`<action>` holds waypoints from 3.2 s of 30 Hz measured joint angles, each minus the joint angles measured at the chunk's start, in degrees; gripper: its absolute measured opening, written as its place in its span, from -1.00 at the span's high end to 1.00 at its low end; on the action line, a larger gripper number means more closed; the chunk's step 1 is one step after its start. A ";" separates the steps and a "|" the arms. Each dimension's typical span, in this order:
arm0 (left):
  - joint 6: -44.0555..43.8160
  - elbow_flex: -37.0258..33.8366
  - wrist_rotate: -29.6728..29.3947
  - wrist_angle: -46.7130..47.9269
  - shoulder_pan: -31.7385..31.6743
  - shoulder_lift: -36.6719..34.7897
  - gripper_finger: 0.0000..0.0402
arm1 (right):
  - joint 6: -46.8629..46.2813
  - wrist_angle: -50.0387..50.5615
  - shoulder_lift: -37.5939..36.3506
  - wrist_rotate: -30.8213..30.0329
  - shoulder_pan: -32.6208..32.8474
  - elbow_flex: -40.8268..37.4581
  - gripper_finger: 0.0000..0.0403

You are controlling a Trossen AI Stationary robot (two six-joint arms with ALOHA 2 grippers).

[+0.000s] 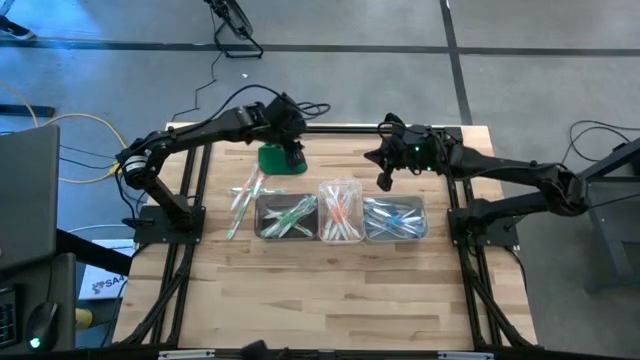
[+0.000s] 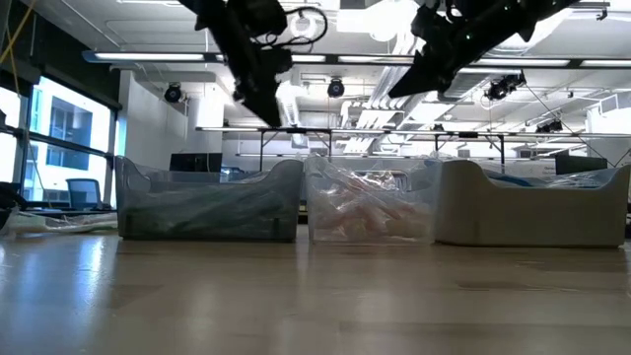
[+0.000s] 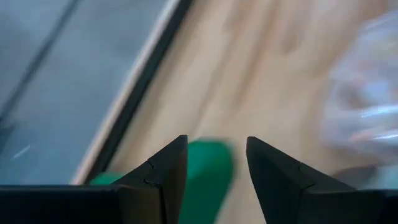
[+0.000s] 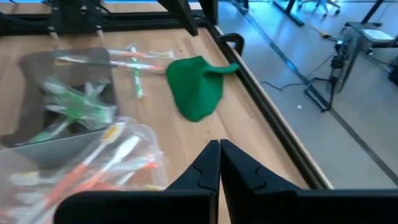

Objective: Pick & Place Toothbrushes
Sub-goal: Put the orange toothbrush into the transparent bin

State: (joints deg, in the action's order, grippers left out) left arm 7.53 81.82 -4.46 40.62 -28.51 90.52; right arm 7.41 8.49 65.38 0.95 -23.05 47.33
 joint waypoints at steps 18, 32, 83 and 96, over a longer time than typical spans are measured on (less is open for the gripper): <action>-25.14 0.00 -11.10 32.31 -0.01 0.00 0.21 | 0.49 0.13 0.00 1.08 -10.23 0.01 0.99; -29.05 -6.23 -10.45 29.00 -5.81 0.02 0.21 | 0.36 0.11 3.73 7.04 -10.27 0.02 0.99; -23.48 -27.92 11.69 12.84 -19.37 0.00 0.21 | 0.79 -1.42 6.21 6.54 -10.34 0.00 0.99; -22.58 -24.70 12.57 11.80 -19.45 -0.01 0.21 | 0.05 -1.42 6.21 6.52 -10.34 0.00 0.99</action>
State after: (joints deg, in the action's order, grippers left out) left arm -15.05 57.12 8.12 52.42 -47.97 90.51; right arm 7.46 7.07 71.59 7.47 -33.39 47.33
